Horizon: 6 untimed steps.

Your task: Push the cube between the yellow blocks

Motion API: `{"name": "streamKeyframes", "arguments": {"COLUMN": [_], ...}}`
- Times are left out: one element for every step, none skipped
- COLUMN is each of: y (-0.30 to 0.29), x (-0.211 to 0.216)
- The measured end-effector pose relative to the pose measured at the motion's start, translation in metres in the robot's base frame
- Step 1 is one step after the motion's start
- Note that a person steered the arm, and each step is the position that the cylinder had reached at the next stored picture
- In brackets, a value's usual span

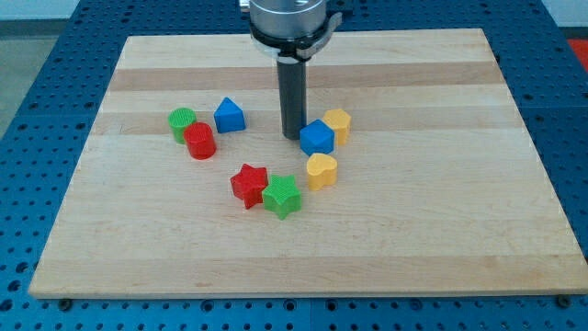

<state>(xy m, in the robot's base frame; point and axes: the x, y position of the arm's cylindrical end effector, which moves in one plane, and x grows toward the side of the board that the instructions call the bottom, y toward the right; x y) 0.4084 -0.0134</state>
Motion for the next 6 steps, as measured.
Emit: {"name": "streamKeyframes", "arguments": {"y": [0.000, 0.010, 0.014, 0.020, 0.014, -0.015], "x": [0.000, 0.000, 0.000, 0.000, -0.001, -0.002]}}
